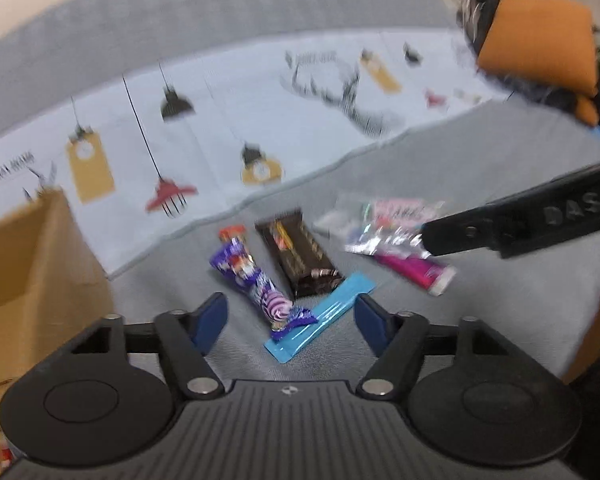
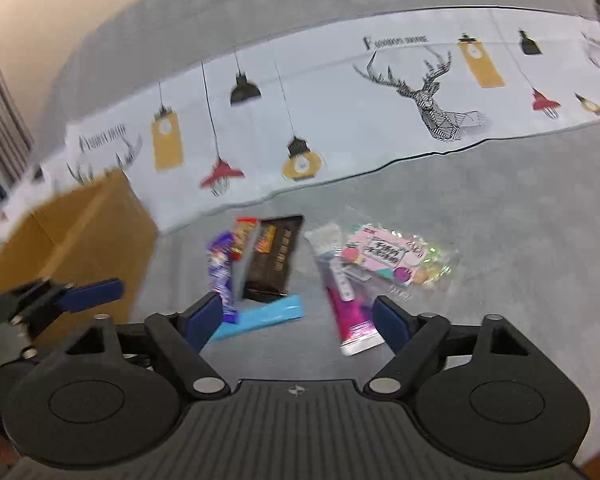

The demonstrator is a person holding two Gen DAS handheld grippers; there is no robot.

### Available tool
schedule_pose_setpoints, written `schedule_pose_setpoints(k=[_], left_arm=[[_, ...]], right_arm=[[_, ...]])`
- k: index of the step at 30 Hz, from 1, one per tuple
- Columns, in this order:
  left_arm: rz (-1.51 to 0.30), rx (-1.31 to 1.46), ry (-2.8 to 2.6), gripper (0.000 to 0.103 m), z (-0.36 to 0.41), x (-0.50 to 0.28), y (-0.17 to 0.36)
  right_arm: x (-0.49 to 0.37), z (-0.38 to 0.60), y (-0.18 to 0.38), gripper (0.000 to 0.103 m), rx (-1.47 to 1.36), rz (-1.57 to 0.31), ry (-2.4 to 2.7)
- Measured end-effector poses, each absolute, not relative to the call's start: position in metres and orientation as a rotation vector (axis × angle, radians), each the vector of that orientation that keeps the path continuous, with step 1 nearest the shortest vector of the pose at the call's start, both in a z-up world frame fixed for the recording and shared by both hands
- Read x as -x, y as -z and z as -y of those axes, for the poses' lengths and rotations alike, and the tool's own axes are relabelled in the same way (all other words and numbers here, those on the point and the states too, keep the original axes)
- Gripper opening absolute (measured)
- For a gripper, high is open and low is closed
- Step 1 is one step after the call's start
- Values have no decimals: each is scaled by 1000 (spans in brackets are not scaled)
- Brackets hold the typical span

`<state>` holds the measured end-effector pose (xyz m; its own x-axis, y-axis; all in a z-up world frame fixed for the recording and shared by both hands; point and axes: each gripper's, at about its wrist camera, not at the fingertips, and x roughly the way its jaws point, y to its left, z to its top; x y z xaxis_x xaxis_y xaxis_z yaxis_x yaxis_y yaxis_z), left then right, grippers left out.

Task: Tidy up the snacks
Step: 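Grasp the purple candy bar with the left tool while the right tool grasps the purple-white tube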

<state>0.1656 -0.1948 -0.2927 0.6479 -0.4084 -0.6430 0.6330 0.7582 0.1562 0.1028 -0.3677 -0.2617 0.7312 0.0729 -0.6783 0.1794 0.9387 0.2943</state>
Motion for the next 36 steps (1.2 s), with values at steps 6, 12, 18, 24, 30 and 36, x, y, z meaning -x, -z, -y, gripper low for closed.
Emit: schedule_pose_setpoints(k=[6,12,18,24,30,36], left_arm=[[-836,-301,546,58,209,-237,332],[-919,-132,521,31,192,-270,340],[-908,-110,520,30,170,-239,332],[-932,-95,574,30,166,-203,325],[-976,-69,580,30,151,-184,313],[-1002,-165,595,31,159,-165,311]], right_arm=[[-153,382,313,17,-161,-993,28],[-171,399,328,37,-252,-965,-20],[-180,374,334,79,-136,-972,-36],[-183,365,335,44,-70,-957,35],[-155,360,326,39,-72,-1024,33],[-124,326,318,43,44,-1115,-2]])
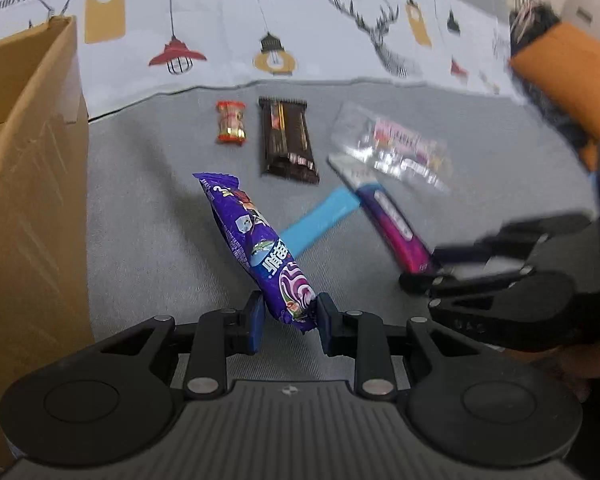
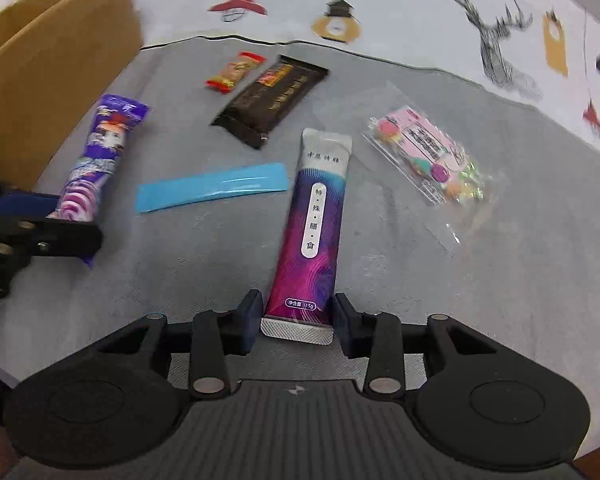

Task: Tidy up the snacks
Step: 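Grasp the purple candy bar with the left tool while the right tool grasps the purple-white tube, then carry both snacks into the cardboard box and release them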

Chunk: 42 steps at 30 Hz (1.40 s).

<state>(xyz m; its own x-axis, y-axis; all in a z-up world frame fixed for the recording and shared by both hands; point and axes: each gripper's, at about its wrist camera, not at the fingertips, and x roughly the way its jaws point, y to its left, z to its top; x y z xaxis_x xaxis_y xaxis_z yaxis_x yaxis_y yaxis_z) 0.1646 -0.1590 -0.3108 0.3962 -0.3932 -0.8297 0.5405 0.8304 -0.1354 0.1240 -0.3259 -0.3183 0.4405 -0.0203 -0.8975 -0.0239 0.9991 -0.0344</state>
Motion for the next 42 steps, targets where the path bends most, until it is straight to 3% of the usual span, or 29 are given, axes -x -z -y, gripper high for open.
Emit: schedule_pose_setpoints(k=[3,6,11,12,14,15,16,18,21,33,42], left_arm=[[-1045,-153,549,31,161,-171,325],[-1042,-129,547,31,159,-178,330],[-1010,-89,473,46,158,-191,335],[-1013,-32,441,47,155,-197,336],[-1021,58,401,47,152,-205,336],[-1022,73,400,46,153,-207,335],[-1015,71,413,33,153,-206,335],[-993,41,428,26,153,-203,333],[-981,78,450,26,143,-197,322],[-822,130,530,25,107,-162,247],[-710,140,483,25,55,-159,201]], right_arm=[[-125,321,315,65,65,-1068,-14],[-135,323,316,67,13,-1047,-18],[-155,321,332,68,-2,-1058,21],[-158,322,334,72,-8,-1045,26],[-164,327,338,72,-36,-1035,43],[-166,329,338,68,-45,-1030,42],[-167,330,338,54,-44,-1025,47],[-166,331,334,27,-45,-1014,71],[-161,332,329,19,-81,-1021,85],[-107,309,255,18,-251,-761,61],[-93,252,218,19,-394,-745,-37]])
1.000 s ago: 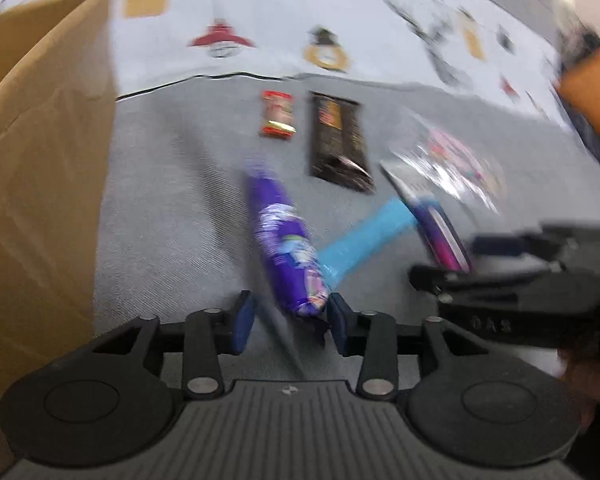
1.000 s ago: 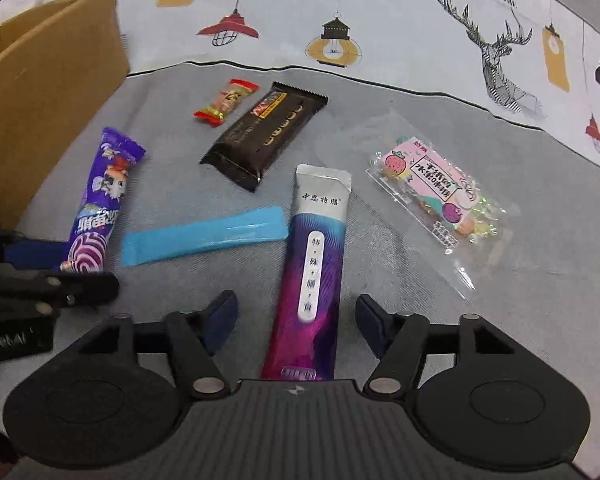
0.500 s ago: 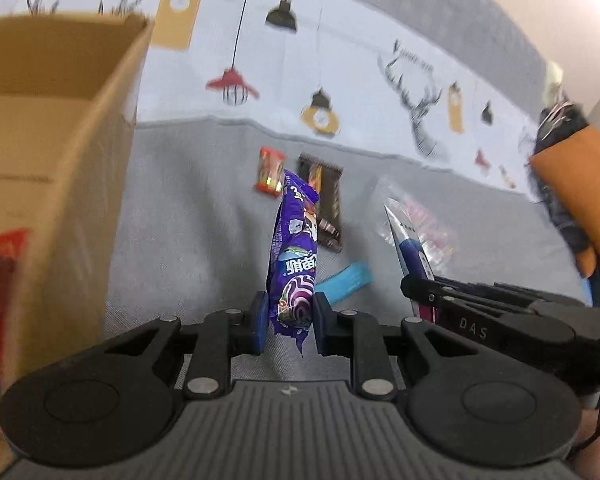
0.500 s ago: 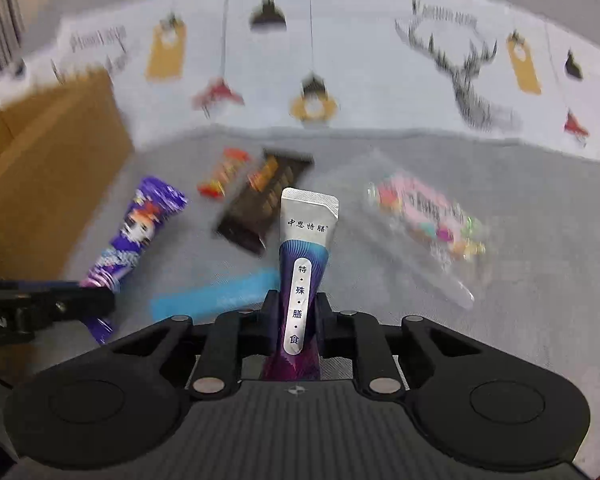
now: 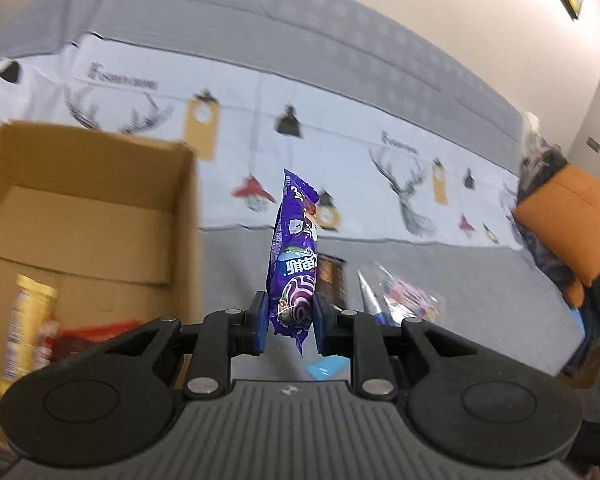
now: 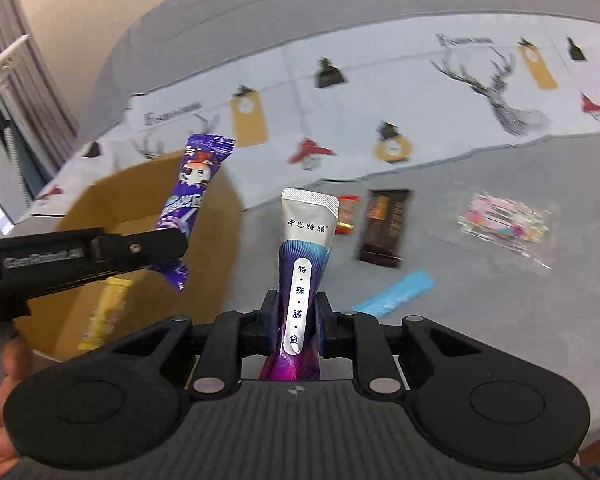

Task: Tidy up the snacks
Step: 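Carry both snacks into the cardboard box and release them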

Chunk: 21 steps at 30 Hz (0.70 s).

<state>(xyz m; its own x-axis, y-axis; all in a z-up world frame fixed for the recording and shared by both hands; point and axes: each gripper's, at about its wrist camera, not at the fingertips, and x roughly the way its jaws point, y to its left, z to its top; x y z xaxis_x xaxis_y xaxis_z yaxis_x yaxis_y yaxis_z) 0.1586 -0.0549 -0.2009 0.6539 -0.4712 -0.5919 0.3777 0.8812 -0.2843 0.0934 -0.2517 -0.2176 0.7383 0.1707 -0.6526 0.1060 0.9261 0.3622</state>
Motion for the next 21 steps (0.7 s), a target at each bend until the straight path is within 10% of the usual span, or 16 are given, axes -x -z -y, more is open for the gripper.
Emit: schedule_pose_setpoints(k=[21], left_arm=[[-767,193,98,25,-110,-204,194]], right_arm=[[-184,94,197,19,-351,-787,-280]])
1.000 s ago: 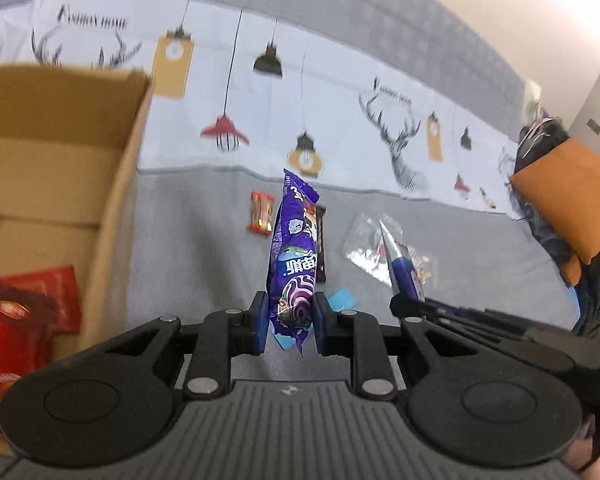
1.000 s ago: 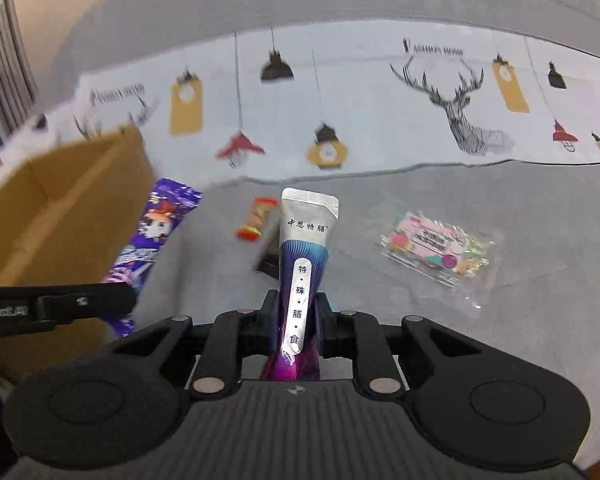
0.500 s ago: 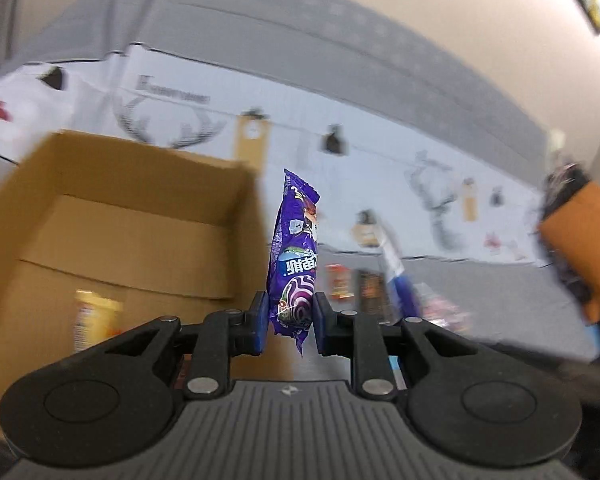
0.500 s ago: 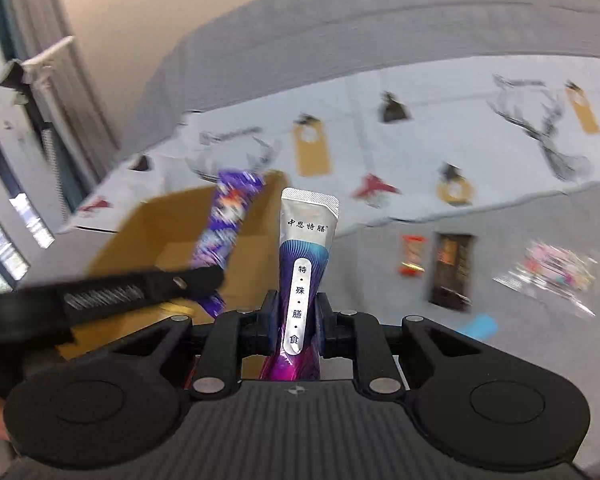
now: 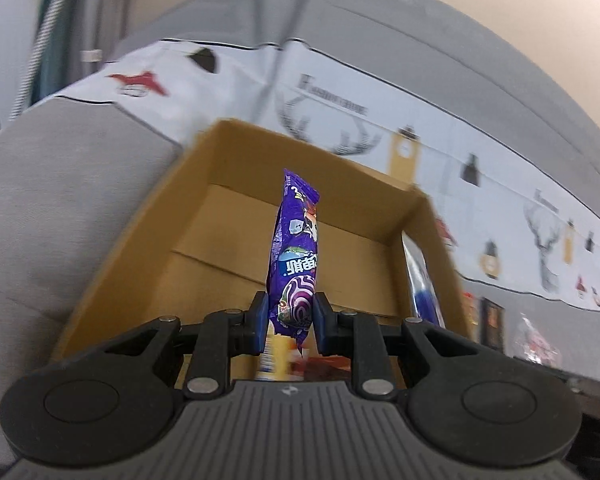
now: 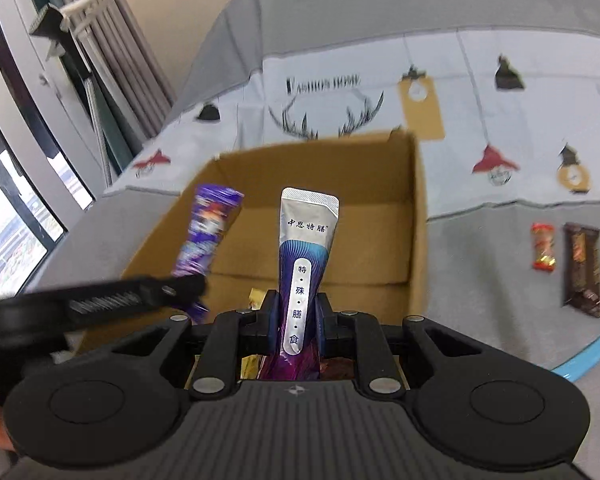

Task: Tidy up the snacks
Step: 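Carry both snacks into the cardboard box and release them, then grasp the blue ice stick with the left tool while the right tool grasps the dark chocolate bar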

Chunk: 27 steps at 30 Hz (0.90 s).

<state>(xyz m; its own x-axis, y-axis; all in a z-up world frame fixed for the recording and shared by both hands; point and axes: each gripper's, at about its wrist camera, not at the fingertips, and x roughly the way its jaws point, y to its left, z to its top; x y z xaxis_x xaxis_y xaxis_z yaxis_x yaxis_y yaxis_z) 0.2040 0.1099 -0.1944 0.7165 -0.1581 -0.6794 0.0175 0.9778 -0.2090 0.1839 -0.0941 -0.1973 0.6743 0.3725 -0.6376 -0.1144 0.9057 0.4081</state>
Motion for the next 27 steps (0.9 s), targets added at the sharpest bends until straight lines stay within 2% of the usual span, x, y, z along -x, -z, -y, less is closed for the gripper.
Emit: schedule_pose_setpoints(k=[6,8,9,10,11,12,13,15,22,27], left_arm=[[-853,140,8,26,-127,-210,215],[-884,112,-63,26,-127,-213,227],[-871,106,-94,29,-127,-212,228],[-839,117,-115,43,-126,-210,224],[-804,137,-123,67,-123,-208,220],[-769,153,-120,78,-120,-205,214],[-720,161,-98,90,-112,-200,206],[-640,125,-26,92,-84,-191,195],[-504,-49,251,92,35,-156,189],[-495,-137,407,92,100,-130,200]], right_arm=[[-196,72,227,20,-312,-874,-344],[-194,68,231,26,-291,-877,-343],[-191,69,230,38,-293,-862,-334],[-189,73,229,53,-306,-847,-351],[-185,81,227,57,-332,-821,-396],[-180,87,222,65,-350,-792,-428],[-175,93,218,81,-356,-761,-433],[-160,116,207,95,-359,-684,-405],[-121,239,206,97,-498,-595,-230],[-90,307,224,97,-534,-595,-85]])
